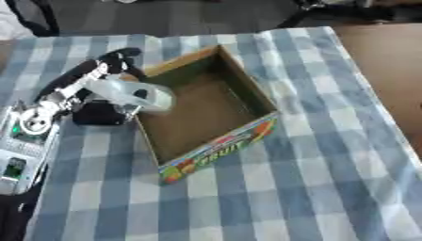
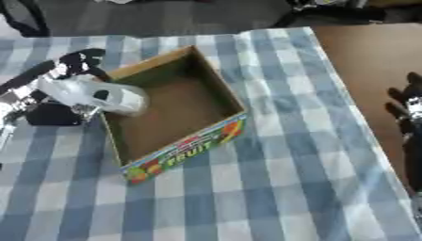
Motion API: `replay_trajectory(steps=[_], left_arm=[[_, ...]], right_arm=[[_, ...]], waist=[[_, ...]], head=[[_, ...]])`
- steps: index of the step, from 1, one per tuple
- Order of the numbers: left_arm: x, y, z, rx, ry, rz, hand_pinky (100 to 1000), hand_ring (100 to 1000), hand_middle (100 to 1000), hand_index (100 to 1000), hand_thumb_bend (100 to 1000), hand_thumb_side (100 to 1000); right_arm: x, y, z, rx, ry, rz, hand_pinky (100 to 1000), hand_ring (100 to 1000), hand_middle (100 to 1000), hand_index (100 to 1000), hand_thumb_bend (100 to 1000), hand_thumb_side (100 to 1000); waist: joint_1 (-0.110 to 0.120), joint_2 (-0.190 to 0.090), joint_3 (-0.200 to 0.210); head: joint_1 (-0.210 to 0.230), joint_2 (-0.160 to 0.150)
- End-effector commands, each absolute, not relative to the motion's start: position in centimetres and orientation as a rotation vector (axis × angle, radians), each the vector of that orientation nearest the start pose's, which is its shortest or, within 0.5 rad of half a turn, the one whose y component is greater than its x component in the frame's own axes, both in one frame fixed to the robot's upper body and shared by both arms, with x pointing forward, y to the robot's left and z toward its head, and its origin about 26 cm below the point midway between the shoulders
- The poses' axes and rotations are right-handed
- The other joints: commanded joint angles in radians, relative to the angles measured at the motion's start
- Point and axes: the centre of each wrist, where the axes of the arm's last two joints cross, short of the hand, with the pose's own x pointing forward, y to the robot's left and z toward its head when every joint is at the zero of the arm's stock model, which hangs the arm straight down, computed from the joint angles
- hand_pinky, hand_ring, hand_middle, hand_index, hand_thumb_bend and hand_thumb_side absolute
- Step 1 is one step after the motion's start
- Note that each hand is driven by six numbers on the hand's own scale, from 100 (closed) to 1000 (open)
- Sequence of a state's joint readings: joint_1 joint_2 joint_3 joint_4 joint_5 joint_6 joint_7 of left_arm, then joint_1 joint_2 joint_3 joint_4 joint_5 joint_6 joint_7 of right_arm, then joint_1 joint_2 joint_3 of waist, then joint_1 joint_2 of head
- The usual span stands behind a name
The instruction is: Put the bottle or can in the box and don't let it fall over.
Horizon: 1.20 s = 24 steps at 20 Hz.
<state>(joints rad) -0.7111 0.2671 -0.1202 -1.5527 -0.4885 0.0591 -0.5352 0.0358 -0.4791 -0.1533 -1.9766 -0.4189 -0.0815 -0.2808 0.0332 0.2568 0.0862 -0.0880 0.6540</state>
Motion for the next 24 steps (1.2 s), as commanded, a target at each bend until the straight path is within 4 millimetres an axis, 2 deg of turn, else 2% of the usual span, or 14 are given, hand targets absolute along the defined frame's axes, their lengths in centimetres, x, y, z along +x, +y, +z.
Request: replay_trajectory(steps=[1,2,4,10,17,24], left_arm=[[40.0,19.0,23.4,0.346,-1.871,-1.229,1000,1000,1000,757,100,318],[40.0,18.8,23.5,0.351,-1.881,-1.227,1000,1000,1000,762,100,426],[40.1,18.3,23.6,0.367,-1.903,-1.221,1000,1000,1000,760,100,441],[40.5,16.5,24.2,0.451,-1.961,-1.195,1000,1000,1000,771,100,362],[42.0,15.2,22.9,0.52,-1.927,-1.159,1000,1000,1000,800,100,356],[43.0,14.4,21.3,0.559,-1.902,-1.108,1000,1000,1000,813,100,393]], right_arm=[[25.2,-35.2,15.1,-0.228,-2.078,-0.156,941,922,1000,897,100,580],[25.2,-35.2,15.1,-0.228,-2.078,-0.155,942,923,1000,897,100,580],[25.3,-35.1,15.1,-0.227,-2.076,-0.154,942,923,1000,897,100,581],[25.3,-35.0,15.2,-0.22,-2.073,-0.151,942,923,1000,898,100,582],[25.5,-34.8,15.2,-0.214,-2.072,-0.151,943,923,1000,898,100,583],[25.6,-34.6,15.2,-0.208,-2.073,-0.15,943,923,1000,898,100,584]], waist=[[-0.002,-0.023,-0.002],[-0.001,-0.022,-0.002],[0.0,-0.021,-0.003],[0.002,-0.018,-0.008],[0.002,-0.008,-0.013],[0.001,0.0,-0.019]], head=[[0.008,-0.012],[0.011,-0.013],[0.014,-0.014],[0.023,-0.02],[0.03,-0.026],[0.033,-0.032]])
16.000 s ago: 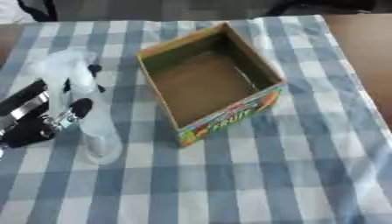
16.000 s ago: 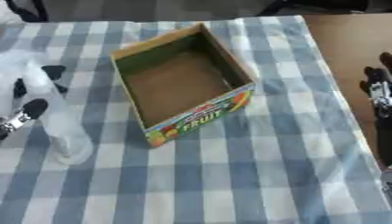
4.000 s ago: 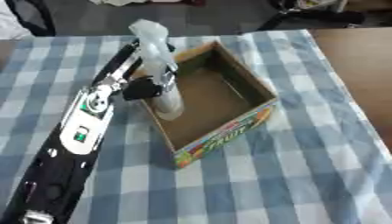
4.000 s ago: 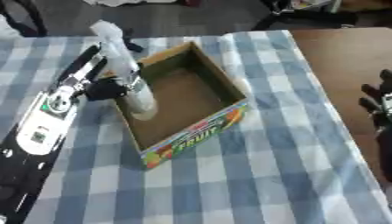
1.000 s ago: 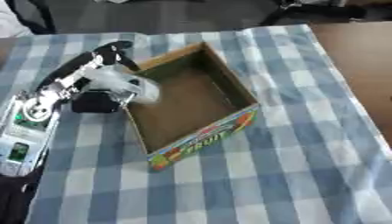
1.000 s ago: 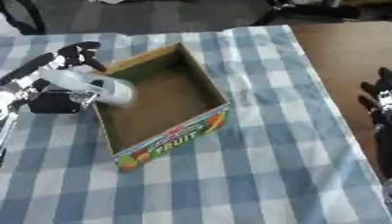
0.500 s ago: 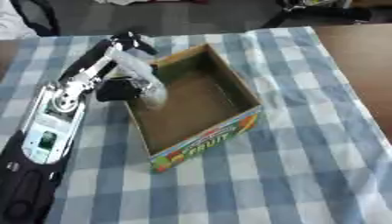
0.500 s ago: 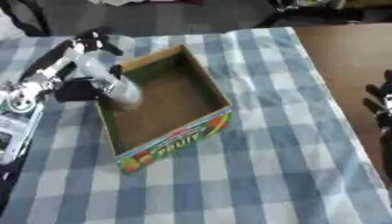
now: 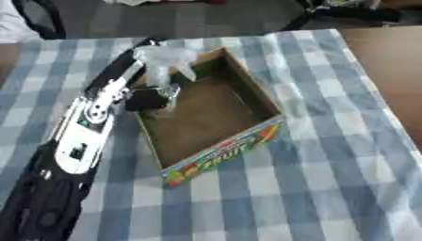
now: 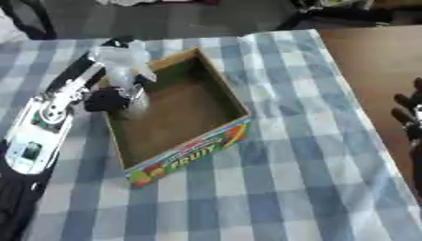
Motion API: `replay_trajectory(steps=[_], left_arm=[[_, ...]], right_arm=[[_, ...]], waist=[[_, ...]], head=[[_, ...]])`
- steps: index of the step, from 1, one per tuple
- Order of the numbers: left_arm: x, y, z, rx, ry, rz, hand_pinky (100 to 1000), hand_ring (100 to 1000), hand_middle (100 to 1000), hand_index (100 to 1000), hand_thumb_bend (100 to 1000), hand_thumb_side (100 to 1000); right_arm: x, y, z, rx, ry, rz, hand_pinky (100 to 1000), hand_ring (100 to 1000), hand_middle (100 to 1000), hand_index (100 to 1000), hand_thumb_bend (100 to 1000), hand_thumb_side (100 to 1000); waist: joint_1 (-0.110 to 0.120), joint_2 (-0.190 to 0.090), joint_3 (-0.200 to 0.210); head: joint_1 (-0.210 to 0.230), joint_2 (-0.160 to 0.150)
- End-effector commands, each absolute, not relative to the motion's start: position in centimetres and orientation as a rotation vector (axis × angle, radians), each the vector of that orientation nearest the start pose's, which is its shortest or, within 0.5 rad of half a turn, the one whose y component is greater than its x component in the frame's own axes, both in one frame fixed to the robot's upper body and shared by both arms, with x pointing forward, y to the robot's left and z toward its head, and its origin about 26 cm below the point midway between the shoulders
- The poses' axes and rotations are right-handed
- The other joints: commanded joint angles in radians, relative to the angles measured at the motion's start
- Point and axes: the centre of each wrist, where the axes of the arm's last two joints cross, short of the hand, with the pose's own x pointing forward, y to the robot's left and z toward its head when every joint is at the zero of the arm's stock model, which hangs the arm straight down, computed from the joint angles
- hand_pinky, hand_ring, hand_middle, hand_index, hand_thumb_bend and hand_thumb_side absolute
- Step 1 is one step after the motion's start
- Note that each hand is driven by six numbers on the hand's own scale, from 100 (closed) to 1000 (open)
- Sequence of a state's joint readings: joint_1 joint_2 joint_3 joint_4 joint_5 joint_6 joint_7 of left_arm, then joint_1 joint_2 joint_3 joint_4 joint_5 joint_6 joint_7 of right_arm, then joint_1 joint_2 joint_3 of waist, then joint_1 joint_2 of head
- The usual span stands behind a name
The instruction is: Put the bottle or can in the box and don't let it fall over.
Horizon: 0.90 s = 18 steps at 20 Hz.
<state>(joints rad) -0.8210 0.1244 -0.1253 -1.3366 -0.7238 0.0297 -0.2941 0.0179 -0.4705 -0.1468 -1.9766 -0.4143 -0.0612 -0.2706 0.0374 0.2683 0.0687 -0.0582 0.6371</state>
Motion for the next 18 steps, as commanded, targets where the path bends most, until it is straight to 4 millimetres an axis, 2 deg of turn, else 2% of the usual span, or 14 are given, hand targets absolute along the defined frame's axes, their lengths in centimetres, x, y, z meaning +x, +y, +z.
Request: replay_trajectory(steps=[1,5,7,8,9,10,12,14,15,16,18], left_arm=[[43.2,14.4,21.0,0.563,-1.895,-1.103,1000,1000,1000,813,100,385],[43.6,14.4,20.3,0.585,-1.874,-1.081,1000,1000,1000,817,100,345],[43.6,14.5,20.1,0.591,-1.865,-1.083,1000,1000,1000,834,100,370],[43.6,14.5,20.0,0.594,-1.861,-1.089,1000,1000,1000,843,100,425],[43.6,14.6,20.0,0.598,-1.858,-1.1,1000,1000,1000,855,100,558],[43.5,14.7,20.0,0.602,-1.857,-1.112,1000,1000,1000,862,100,639],[43.4,14.9,20.1,0.617,-1.857,-1.131,1000,1000,1000,875,100,744],[43.3,15.2,20.3,0.638,-1.856,-1.14,1000,1000,1000,884,100,796],[43.2,15.3,20.4,0.648,-1.857,-1.143,1000,1000,1000,892,100,873],[43.1,15.5,20.4,0.652,-1.859,-1.15,1000,1000,1000,898,173,904],[42.9,15.8,20.7,0.655,-1.86,-1.17,1000,1000,1000,905,223,925]], right_arm=[[25.6,-34.5,15.2,-0.207,-2.073,-0.15,943,923,1000,898,100,584],[25.6,-34.5,15.2,-0.206,-2.071,-0.15,944,923,1000,898,100,585],[25.6,-34.5,15.2,-0.207,-2.07,-0.15,944,923,1000,898,100,585],[25.6,-34.5,15.2,-0.207,-2.07,-0.149,944,923,1000,898,100,584],[25.6,-34.5,15.2,-0.208,-2.07,-0.149,944,923,1000,898,100,585],[25.6,-34.5,15.2,-0.208,-2.07,-0.149,944,923,1000,898,100,585],[25.6,-34.5,15.2,-0.208,-2.07,-0.148,944,923,1000,898,100,584],[25.6,-34.6,15.2,-0.208,-2.069,-0.149,944,923,1000,898,100,584],[25.6,-34.6,15.2,-0.209,-2.069,-0.148,944,922,1000,898,100,583],[25.5,-34.6,15.2,-0.21,-2.069,-0.149,944,922,1000,898,100,583],[25.5,-34.6,15.1,-0.212,-2.068,-0.149,944,922,1000,898,100,583]], waist=[[-0.003,-0.011,-0.002],[-0.003,-0.008,-0.004],[-0.002,-0.008,-0.004],[-0.002,-0.009,-0.004],[-0.002,-0.009,-0.003],[-0.001,-0.009,-0.003],[-0.001,-0.011,-0.002],[-0.002,-0.012,-0.001],[-0.002,-0.013,0.0],[-0.002,-0.014,0.001],[-0.001,-0.015,0.002]], head=[[0.003,-0.016],[0.004,-0.018],[0.003,-0.018],[0.002,-0.018],[0.002,-0.018],[0.002,-0.018],[0.0,-0.02],[-0.001,-0.022],[-0.002,-0.024],[-0.003,-0.024],[-0.005,-0.024]])
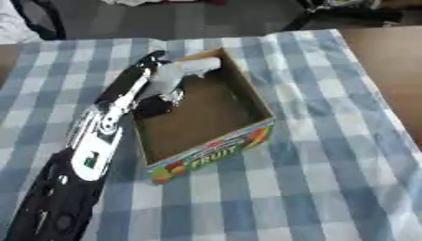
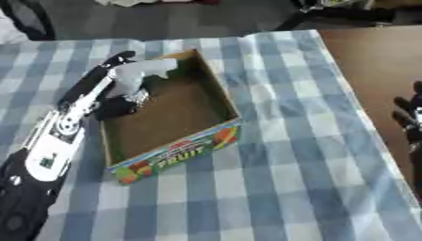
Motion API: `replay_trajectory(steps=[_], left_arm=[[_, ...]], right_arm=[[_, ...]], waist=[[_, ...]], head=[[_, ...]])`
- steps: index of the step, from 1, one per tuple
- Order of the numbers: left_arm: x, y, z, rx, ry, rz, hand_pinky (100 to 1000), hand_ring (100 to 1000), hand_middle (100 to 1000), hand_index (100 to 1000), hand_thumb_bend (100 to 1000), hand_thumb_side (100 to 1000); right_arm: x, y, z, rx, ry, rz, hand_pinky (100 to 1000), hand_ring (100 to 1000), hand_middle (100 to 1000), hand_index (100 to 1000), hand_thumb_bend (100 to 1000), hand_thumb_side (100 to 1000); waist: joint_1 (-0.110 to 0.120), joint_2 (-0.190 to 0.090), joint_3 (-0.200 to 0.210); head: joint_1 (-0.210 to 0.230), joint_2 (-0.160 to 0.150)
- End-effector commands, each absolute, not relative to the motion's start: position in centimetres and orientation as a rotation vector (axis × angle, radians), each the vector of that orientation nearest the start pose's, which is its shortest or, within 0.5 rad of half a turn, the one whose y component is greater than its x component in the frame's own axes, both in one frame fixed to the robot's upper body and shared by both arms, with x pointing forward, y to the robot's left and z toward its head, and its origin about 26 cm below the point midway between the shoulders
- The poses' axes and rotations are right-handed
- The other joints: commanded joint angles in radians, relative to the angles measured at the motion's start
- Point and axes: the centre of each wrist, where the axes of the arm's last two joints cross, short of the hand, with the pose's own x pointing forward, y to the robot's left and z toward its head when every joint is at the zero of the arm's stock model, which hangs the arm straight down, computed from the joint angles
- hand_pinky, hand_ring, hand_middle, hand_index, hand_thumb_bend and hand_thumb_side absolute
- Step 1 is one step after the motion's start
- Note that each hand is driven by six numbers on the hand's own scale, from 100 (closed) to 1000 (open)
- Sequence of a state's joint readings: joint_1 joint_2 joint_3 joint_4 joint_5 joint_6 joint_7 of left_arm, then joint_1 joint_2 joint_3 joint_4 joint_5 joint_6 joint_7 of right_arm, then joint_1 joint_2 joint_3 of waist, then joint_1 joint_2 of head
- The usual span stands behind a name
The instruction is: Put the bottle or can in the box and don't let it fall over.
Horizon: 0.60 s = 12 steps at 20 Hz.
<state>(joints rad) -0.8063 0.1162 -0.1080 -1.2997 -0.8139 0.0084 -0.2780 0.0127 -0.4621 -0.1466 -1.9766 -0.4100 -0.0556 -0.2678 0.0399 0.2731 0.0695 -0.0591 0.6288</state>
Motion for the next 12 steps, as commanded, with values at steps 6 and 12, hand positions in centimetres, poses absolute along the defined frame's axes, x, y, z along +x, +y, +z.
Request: replay_trajectory(steps=[6,12], left_arm=[[42.4,16.4,21.8,0.635,-1.858,-1.263,1000,1000,1000,919,111,921],[41.7,16.9,23.5,0.468,-1.868,-1.276,1000,1000,1000,915,100,276]], right_arm=[[25.5,-34.7,15.1,-0.214,-2.067,-0.149,944,922,1000,898,100,583],[25.4,-34.8,15.1,-0.214,-2.066,-0.151,944,922,1000,898,100,583]], waist=[[-0.004,-0.023,0.004],[-0.004,-0.025,0.005]], head=[[-0.008,-0.012],[-0.01,-0.01]])
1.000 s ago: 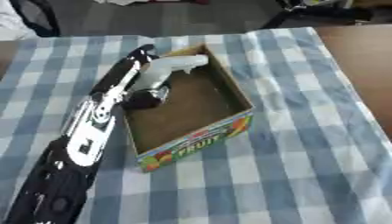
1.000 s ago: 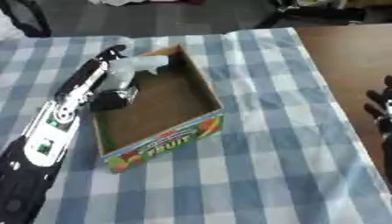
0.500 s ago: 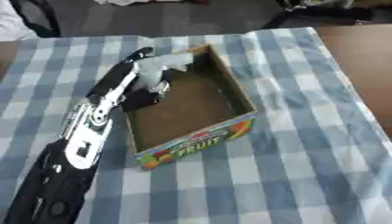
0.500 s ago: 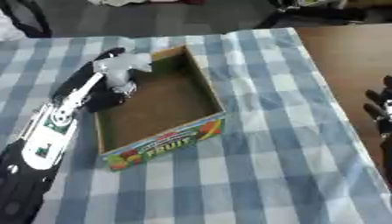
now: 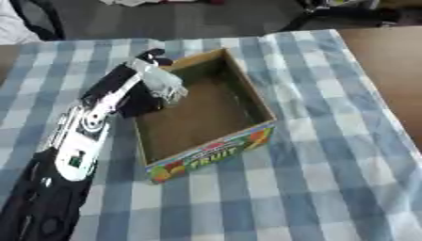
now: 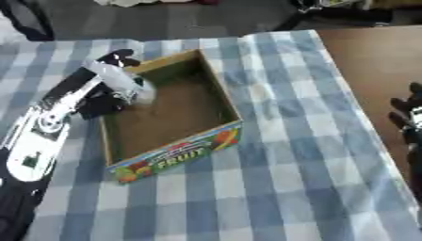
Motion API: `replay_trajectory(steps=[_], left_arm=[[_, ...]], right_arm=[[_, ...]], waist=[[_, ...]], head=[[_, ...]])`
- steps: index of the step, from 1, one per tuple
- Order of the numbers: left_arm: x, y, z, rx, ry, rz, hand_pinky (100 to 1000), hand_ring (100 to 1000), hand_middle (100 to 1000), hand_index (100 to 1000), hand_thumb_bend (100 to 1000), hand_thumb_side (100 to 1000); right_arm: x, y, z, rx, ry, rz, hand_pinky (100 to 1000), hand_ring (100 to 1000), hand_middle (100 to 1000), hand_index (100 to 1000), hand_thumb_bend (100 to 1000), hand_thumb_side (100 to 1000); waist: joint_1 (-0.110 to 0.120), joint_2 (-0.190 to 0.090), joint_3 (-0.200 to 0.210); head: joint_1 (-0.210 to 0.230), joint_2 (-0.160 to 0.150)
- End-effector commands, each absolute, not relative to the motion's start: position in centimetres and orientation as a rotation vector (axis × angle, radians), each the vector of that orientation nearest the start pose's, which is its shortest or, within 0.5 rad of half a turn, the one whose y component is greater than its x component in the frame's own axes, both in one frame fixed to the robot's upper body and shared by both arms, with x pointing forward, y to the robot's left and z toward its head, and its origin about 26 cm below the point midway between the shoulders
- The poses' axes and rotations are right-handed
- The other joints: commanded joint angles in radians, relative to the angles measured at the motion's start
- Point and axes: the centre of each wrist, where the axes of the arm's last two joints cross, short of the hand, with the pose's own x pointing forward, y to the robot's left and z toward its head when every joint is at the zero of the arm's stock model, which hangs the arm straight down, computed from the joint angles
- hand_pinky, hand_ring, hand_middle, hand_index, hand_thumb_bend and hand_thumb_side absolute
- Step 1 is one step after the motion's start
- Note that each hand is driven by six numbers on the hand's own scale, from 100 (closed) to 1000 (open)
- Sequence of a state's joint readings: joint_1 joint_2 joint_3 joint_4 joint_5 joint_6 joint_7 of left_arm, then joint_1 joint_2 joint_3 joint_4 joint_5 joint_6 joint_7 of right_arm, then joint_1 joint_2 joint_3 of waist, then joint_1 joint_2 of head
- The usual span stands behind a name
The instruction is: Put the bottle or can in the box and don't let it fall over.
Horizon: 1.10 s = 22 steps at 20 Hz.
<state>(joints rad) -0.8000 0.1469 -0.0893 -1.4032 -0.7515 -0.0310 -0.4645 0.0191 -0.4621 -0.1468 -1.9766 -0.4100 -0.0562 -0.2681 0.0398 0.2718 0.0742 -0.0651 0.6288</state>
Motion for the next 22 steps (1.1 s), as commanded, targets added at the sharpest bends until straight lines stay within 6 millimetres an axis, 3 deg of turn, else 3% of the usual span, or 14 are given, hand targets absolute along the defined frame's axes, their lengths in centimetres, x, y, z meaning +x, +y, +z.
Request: replay_trajectory(steps=[1,6,13,22], left_arm=[[41.6,17.0,23.7,0.434,-1.865,-1.268,1000,1000,1000,912,100,270],[41.1,17.5,24.3,0.333,-1.851,-1.224,1000,1000,1000,907,100,254],[40.7,18.5,24.5,0.348,-1.851,-1.156,1000,1000,1000,886,100,248],[39.6,21.7,24.2,0.369,-1.821,-1.144,1000,1000,1000,885,100,244]], right_arm=[[25.4,-34.8,15.1,-0.214,-2.066,-0.151,944,922,1000,898,100,583],[25.4,-34.8,15.1,-0.215,-2.067,-0.153,944,922,1000,898,100,583],[25.3,-34.9,15.0,-0.22,-2.066,-0.156,945,922,1000,898,100,583],[25.2,-35.1,15.1,-0.234,-2.066,-0.151,945,921,1000,898,100,582]], waist=[[-0.003,-0.024,0.001],[-0.003,-0.025,0.001],[-0.001,-0.026,0.006],[0.009,-0.031,0.014]], head=[[-0.004,-0.01],[-0.007,-0.011],[-0.012,-0.011],[-0.023,-0.007]])
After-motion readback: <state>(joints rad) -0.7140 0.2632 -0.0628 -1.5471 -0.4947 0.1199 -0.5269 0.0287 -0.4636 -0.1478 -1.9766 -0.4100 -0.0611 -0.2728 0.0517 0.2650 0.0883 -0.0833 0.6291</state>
